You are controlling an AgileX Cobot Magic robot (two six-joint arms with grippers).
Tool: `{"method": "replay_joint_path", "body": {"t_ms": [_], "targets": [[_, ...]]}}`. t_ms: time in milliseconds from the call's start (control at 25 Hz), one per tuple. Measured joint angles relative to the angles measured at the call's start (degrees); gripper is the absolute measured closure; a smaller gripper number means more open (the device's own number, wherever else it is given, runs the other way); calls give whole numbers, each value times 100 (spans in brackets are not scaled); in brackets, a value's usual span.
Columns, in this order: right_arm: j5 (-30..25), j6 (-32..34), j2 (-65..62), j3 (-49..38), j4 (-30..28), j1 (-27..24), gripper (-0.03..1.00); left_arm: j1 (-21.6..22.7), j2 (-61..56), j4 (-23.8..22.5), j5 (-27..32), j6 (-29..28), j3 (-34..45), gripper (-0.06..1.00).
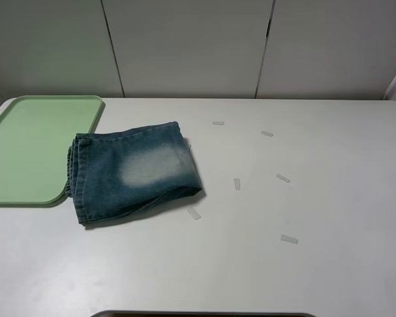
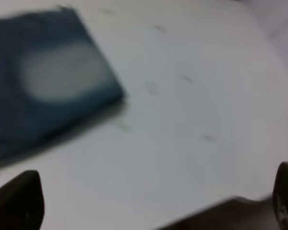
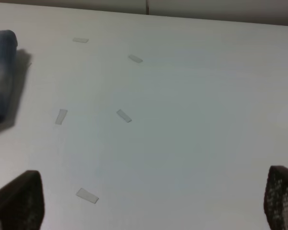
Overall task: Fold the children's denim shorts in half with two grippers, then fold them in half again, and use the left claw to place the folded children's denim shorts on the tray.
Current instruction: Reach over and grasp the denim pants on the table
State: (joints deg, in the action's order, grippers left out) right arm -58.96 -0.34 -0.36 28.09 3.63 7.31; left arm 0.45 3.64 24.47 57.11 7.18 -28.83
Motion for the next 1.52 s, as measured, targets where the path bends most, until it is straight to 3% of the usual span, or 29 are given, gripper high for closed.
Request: {"method": "replay_joint_path", "body": {"t_ms": [200,240,400,640,760,880,1040,1440,1520], "targets": [[0,0,0,0,13,0,27,0,1483,1737,-188,573,-19,0],[0,0,0,0,13,0,27,0,2008,1913,-331,744,-19,0],[0,0,0,0,13,0,27,0,3503,2014,-840,1017,-19,1],[0,0,0,0,13,0,27,0,4255,2047,-1303,1037,128,4],[0,0,0,0,15,0,27,0,4936,2155,-2270,1260,618,8],[0,0,0,0,15,0,27,0,5482,2591,-3063,1874,1099,9],[0,0,0,0,15,0,27,0,5884,2880,-3492,2362,1279,9],[0,0,0,0,15,0,27,0,6526,3036,-4148,2462,1306,9],[0,0,0,0,15,0,27,0,6841,3128,-4568,2463,1306,9]]}}
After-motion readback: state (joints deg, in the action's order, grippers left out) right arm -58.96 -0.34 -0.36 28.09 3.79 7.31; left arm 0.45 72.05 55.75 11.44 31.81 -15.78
